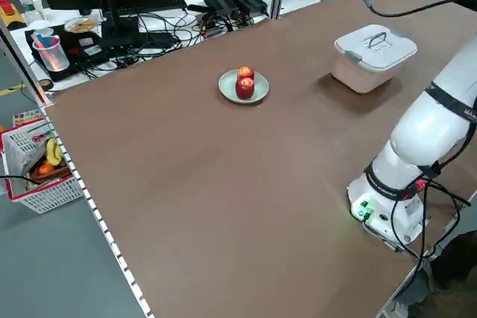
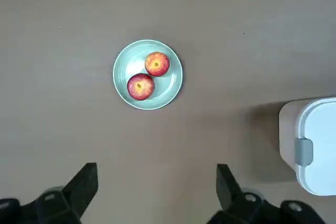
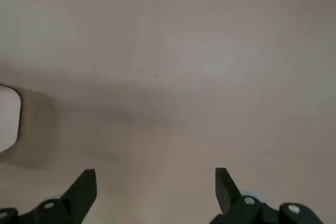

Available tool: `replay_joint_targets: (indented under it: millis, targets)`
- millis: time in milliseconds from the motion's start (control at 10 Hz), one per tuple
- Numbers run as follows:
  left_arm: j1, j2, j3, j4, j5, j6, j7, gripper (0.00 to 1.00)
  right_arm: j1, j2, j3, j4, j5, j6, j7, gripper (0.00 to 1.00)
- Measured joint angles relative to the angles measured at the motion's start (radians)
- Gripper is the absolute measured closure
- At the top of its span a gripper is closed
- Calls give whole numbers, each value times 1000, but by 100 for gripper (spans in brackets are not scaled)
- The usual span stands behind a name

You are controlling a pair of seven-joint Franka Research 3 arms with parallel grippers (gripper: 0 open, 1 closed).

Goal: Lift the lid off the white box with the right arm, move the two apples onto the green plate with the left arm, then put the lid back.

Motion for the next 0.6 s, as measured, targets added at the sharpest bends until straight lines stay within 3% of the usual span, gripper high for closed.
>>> replay_joint_targets:
  millis: [600]
  targets:
    - [0,0,0,0,0,0,-1,0,2,-40,34,-2,-63,-44,214,0]
